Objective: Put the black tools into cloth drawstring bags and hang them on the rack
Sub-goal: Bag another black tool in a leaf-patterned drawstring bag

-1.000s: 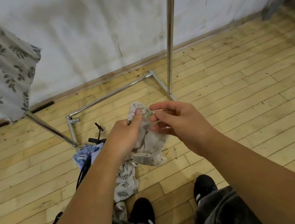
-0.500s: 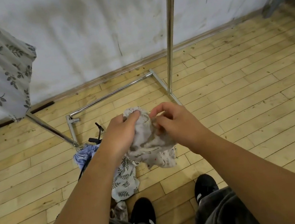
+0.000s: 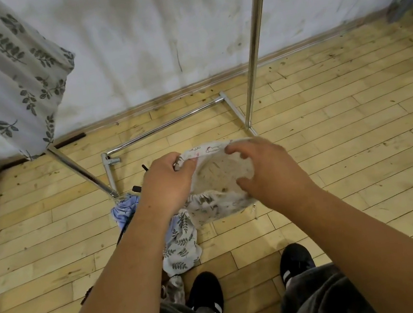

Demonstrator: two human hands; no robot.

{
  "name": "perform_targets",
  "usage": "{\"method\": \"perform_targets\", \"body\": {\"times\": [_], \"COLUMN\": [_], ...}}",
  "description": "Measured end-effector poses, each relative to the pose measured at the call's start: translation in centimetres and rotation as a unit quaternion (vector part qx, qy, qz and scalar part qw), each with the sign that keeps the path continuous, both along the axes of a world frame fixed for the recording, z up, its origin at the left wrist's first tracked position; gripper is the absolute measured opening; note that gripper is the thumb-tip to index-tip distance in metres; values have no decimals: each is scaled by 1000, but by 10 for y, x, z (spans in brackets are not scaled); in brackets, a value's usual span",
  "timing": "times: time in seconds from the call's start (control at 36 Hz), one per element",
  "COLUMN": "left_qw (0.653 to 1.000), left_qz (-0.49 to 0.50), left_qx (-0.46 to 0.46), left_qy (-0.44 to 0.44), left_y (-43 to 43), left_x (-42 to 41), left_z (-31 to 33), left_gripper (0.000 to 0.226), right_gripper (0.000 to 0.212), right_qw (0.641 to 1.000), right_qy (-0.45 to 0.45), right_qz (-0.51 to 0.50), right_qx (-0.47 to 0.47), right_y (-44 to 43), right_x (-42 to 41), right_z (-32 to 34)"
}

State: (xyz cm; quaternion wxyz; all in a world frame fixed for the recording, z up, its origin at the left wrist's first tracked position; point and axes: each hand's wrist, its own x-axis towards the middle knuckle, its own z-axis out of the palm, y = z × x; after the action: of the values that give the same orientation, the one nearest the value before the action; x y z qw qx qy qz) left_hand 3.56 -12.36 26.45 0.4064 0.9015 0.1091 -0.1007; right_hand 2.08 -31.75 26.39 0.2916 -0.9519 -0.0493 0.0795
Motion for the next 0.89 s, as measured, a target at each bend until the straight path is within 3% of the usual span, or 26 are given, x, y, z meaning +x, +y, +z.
{"method": "perform_targets", "body": {"times": [0.14,0.19,0.22,0.28,0.33,0.42,0.47,0.53,0.58,0.72,0.81,0.89], "left_qw": [999,991,978,929,909,952,957,953,944,937,928,923], "left_qz": [-14,-49,-75,-102,-54,121,194,177,123,124,108,124], "left_qx": [-53,-98,-140,-257,-316,-187,-86,-1,68,103,72,108], "left_qy": [3,72,133,247,268,210,195,245,300,310,350,348], "left_y": [20,33,42,69,103,144,169,196,214,242,253,259], "left_x": [5,11,15,24,30,31,18,-8,-33,-62,-63,-55], "left_z": [9,11,11,3,-19,-79,-126,-171,-204,-260,-292,-317], "left_gripper": [19,14,20,42,43,31,23,12,16,61,61,60], "right_gripper": [48,20,18,37,48,45,43,45,48,48,47,41], "right_qw": [993,993,992,984,963,933,926,922,915,913,913,922], "right_qy": [12,31,49,113,179,263,296,324,356,392,398,378], "right_qz": [-112,-108,-111,-136,-175,-191,-180,-169,-162,-110,-91,-80], "right_qx": [-40,-47,-27,38,102,155,151,131,102,27,20,10], "right_y": [-10,-12,-10,-2,11,25,32,39,41,52,57,57], "right_x": [13,19,20,19,19,14,13,15,16,17,13,12], "right_z": [1,-3,-6,-13,-19,-22,-24,-27,-30,-52,-62,-66]}}
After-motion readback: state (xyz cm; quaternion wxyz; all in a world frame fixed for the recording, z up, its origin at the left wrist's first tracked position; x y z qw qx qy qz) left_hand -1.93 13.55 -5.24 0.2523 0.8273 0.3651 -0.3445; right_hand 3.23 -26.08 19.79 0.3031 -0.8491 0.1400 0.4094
